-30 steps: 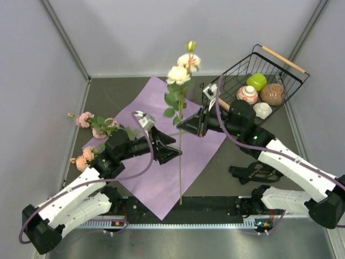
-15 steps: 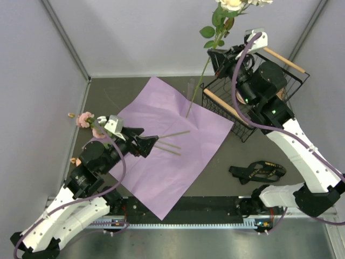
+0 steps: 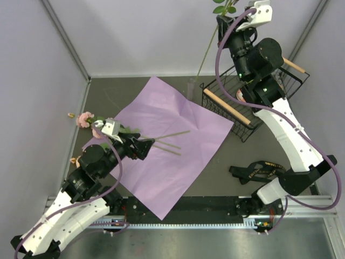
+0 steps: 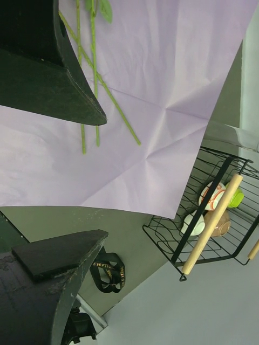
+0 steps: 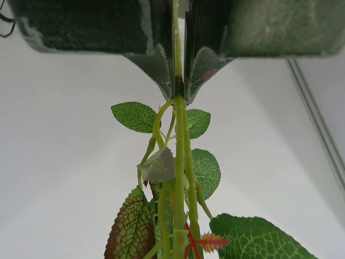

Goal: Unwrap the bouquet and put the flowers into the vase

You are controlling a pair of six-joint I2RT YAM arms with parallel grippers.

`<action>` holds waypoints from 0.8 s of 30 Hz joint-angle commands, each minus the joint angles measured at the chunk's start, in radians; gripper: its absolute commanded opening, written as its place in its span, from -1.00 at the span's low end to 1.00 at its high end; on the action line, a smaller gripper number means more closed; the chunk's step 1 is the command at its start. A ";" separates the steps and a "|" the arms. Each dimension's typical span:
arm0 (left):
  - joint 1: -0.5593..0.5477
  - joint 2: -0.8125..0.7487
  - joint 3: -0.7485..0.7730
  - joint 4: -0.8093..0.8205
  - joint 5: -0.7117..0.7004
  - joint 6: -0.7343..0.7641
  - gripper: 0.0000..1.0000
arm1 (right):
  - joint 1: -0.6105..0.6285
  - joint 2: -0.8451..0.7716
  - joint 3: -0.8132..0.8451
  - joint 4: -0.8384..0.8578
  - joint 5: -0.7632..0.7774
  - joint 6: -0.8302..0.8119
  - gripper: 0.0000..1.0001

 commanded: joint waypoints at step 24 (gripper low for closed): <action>0.001 0.021 0.032 -0.002 -0.051 0.022 0.68 | -0.012 0.179 0.134 0.067 -0.043 -0.043 -1.00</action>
